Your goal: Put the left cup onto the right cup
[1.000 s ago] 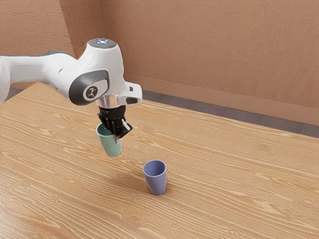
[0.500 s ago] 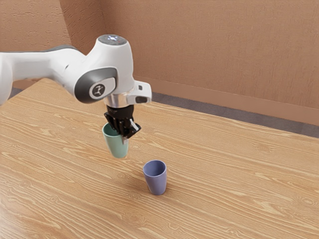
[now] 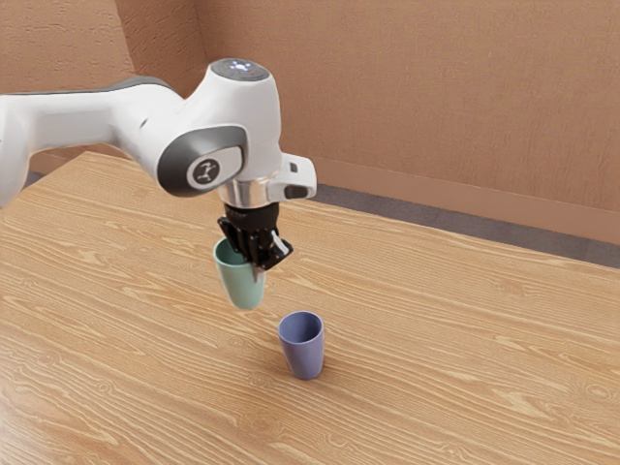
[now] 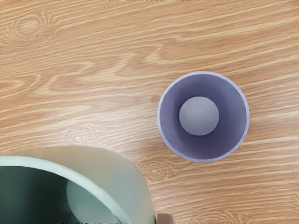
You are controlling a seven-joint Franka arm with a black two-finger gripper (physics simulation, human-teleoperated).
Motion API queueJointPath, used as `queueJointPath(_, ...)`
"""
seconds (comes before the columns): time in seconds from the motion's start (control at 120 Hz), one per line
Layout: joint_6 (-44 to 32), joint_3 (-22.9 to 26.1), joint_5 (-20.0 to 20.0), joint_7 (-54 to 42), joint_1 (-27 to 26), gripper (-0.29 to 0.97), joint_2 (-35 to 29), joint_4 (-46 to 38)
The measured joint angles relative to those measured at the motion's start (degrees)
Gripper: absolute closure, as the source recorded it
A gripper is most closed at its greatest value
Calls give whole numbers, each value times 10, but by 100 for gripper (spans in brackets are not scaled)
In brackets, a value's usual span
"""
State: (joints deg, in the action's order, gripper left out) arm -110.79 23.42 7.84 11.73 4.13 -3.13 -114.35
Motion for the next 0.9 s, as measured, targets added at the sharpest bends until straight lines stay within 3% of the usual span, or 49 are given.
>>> queueJointPath(0.542,4,23,4,38,2,79,8,20)
queueJointPath(0.9,13,38,8,53,-6,79,46,68)
